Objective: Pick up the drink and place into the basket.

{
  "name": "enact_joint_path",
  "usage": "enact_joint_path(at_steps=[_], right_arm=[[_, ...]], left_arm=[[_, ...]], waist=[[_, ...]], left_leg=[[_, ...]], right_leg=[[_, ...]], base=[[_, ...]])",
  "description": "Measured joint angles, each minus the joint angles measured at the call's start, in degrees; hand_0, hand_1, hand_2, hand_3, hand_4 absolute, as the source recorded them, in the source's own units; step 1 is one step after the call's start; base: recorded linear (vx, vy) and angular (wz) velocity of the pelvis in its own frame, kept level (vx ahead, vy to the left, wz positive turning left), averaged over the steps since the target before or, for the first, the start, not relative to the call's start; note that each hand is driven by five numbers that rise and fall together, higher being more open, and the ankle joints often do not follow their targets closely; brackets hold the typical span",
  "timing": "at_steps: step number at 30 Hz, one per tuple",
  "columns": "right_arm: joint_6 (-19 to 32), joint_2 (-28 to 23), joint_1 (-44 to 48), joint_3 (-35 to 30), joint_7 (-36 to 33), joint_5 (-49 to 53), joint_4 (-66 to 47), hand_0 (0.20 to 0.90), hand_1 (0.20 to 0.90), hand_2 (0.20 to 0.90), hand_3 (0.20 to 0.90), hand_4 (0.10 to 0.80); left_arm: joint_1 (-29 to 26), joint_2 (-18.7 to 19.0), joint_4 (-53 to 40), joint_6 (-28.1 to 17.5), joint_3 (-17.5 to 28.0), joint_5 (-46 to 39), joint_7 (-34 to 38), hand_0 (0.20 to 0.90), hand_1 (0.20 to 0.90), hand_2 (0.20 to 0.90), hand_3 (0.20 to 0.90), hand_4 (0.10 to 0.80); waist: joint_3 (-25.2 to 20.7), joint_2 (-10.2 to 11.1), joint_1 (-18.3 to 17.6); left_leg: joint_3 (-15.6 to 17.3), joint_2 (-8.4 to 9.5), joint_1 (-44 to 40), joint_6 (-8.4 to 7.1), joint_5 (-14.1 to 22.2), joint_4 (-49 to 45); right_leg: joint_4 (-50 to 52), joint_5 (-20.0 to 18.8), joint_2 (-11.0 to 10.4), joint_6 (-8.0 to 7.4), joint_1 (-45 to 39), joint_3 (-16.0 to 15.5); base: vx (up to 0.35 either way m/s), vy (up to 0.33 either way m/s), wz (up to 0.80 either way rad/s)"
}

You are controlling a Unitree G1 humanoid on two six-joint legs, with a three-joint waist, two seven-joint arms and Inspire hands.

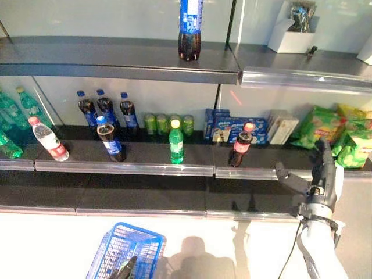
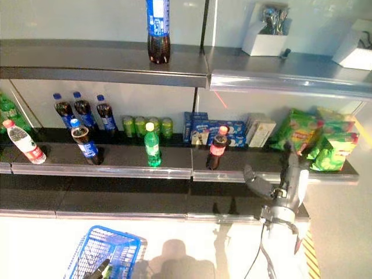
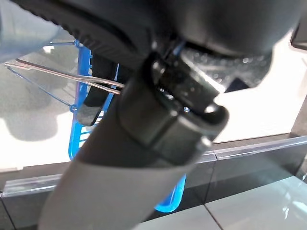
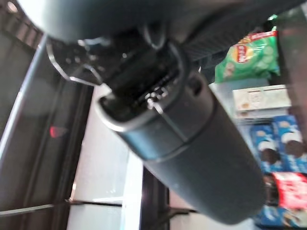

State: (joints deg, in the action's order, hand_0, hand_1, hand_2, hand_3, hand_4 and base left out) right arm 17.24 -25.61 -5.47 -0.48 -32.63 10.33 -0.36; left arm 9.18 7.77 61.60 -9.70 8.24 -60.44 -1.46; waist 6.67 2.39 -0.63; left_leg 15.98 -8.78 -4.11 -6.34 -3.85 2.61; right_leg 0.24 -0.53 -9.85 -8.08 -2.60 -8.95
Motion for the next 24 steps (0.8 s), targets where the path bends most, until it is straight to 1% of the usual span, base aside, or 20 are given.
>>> enact_joint_path(at_steps=[2, 4, 5, 6, 7, 9, 11, 14, 15, 17, 19, 24], right_arm=[[0.57, -1.82, 7.73, 0.11, -2.97, 0.66, 2.54, 0.9, 0.9, 0.9, 0.9, 0.8], [0.74, -2.98, 15.74, 0.48, -5.21, 1.08, 5.59, 0.9, 0.9, 0.9, 0.9, 0.8], [0.74, -3.93, 20.9, 1.15, -6.35, 1.09, 7.27, 0.9, 0.9, 0.9, 0.9, 0.8], [0.75, -4.5, 23.4, 1.01, -6.44, 1.08, 7.88, 0.9, 0.9, 0.9, 0.9, 0.8], [0.74, -4.99, 25.87, 2.38, -7.39, 1.08, 8.75, 0.9, 0.9, 0.9, 0.9, 0.8], [0.72, -6.33, 28.87, 4.31, -8.74, 1.06, 8.97, 0.9, 0.9, 0.9, 0.9, 0.8], [0.62, -6.91, 32.26, 4.57, -10.27, 1.17, 9.03, 0.9, 0.9, 0.9, 0.9, 0.8], [0.53, -6.9, 34.02, 4.97, -11.17, 2.03, 9.27, 0.9, 0.9, 0.9, 0.9, 0.8], [0.42, -6.9, 35.19, 4.97, -11.39, 3.01, 9.42, 0.9, 0.9, 0.9, 0.9, 0.8], [0.01, -6.9, 36.43, 5.2, -11.47, 3.36, 10.36, 0.9, 0.9, 0.9, 0.9, 0.8], [-0.78, -6.9, 37.75, 5.86, -11.47, 3.37, 11.55, 0.9, 0.9, 0.9, 0.9, 0.8], [-2.64, -6.9, 40.07, 6.21, -11.33, 3.6, 11.83, 0.9, 0.9, 0.9, 0.9, 0.8]], left_arm=[[-3.76, 1.21, -1.07, 0.34, -3.03, -0.92, 0.07, 0.3, 0.3, 0.3, 0.2, 0.1], [-7.22, 1.98, -2.59, 0.42, -5.4, -1.88, 0.2, 0.3, 0.3, 0.3, 0.2, 0.1], [-9.4, 2.15, -4.05, 0.21, -6.41, -2.15, 0.52, 0.3, 0.3, 0.3, 0.2, 0.1], [-11.23, 2.19, -4.41, 0.22, -6.55, -2.61, 0.65, 0.3, 0.3, 0.3, 0.2, 0.1], [-12.65, 2.05, -5.61, 0.0, -7.94, -3.88, 1.13, 0.3, 0.3, 0.3, 0.2, 0.1], [-13.45, 2.27, -8.67, -0.52, -9.07, -4.81, 1.1, 0.3, 0.3, 0.3, 0.2, 0.1], [-15.43, 2.02, -10.6, -0.72, -9.89, -6.37, 0.94, 0.3, 0.3, 0.3, 0.2, 0.1], [-16.41, 2.05, -12.91, -1.17, -10.51, -8.06, 0.6, 0.3, 0.3, 0.3, 0.2, 0.1], [-17.6, 2.04, -13.32, -1.28, -10.63, -8.51, 0.54, 0.3, 0.3, 0.3, 0.2, 0.1], [-18.91, 2.15, -13.34, -1.27, -11.2, -8.67, 0.5, 0.3, 0.3, 0.3, 0.2, 0.1], [-19.28, 2.17, -13.3, -1.21, -12.05, -8.67, 0.46, 0.3, 0.3, 0.3, 0.2, 0.1], [-19.38, 1.66, -13.15, -0.97, -12.06, -9.12, -0.13, 0.3, 0.3, 0.3, 0.2, 0.1]], waist=[[3.31, -0.45, 0.35], [6.9, -1.26, 0.55], [9.58, -2.16, 0.42], [11.55, -3.11, 0.75], [13.83, -4.01, 1.73], [15.9, -4.42, 2.01], [19.81, -5.0, 2.27], [21.44, -5.05, 2.59], [22.49, -5.43, 2.64], [23.17, -5.74, 2.62], [23.52, -5.86, 2.97], [23.93, -6.55, 3.4]], left_leg=[[-2.6, 0.06, 5.23, 0.03, 0.2, -3.18], [-3.15, -0.1, 9.68, 0.17, 0.18, -6.0], [-3.75, -0.43, 12.35, 0.39, 0.37, -8.02], [-4.09, -0.54, 13.4, 0.4, 0.35, -8.58], [-4.43, -0.65, 14.16, 0.39, 0.0, -9.44], [-4.7, -0.78, 17.05, 0.42, 0.28, -11.11], [-5.25, -0.65, 19.69, 0.6, 0.34, -12.91], [-5.63, -0.47, 21.83, 0.67, 0.42, -14.01], [-5.68, -0.43, 22.62, 0.72, 0.45, -14.54], [-5.72, -0.3, 23.24, 0.77, 0.47, -14.7], [-5.75, -0.16, 23.27, 0.76, 0.56, -14.65], [-5.86, -0.06, 23.25, 0.68, 0.7, -14.65]], right_leg=[[2.63, -0.31, -0.26, 0.4, 4.92, -0.07], [5.08, -0.74, -0.43, 0.75, 9.01, -0.04], [6.7, -0.75, -0.5, 0.95, 11.36, 0.06], [7.17, -0.84, -0.42, 1.01, 12.15, -0.11], [8.65, -0.87, -0.41, 1.39, 13.47, -0.02], [11.73, 0.36, -0.97, 1.85, 17.11, -0.08], [14.75, 0.69, -1.35, 2.11, 20.09, -0.17], [16.62, 1.23, -1.75, 2.13, 22.62, 0.04], [17.14, 1.24, -1.8, 2.14, 23.27, 0.07], [17.8, 1.24, -1.99, 2.13, 24.05, 0.12], [18.15, 1.27, -2.16, 2.18, 24.68, 0.12], [18.54, 1.31, -2.29, 2.27, 25.09, 0.13]], base=[[-0.369, -0.057, -0.07], [-0.18, -0.03, -0.02], [-0.154, -0.035, 0.03], [-0.25, -0.058, 0.02], [-0.274, -0.063, 0.0], [-0.117, -0.039, -0.04], [-0.109, -0.03, 0.04], [-0.08, -0.018, 0.02], [-0.037, -0.009, 0.0], [-0.019, -0.003, 0.01], [-0.009, 0.003, -0.1], [-0.001, 0.001, -0.04]])
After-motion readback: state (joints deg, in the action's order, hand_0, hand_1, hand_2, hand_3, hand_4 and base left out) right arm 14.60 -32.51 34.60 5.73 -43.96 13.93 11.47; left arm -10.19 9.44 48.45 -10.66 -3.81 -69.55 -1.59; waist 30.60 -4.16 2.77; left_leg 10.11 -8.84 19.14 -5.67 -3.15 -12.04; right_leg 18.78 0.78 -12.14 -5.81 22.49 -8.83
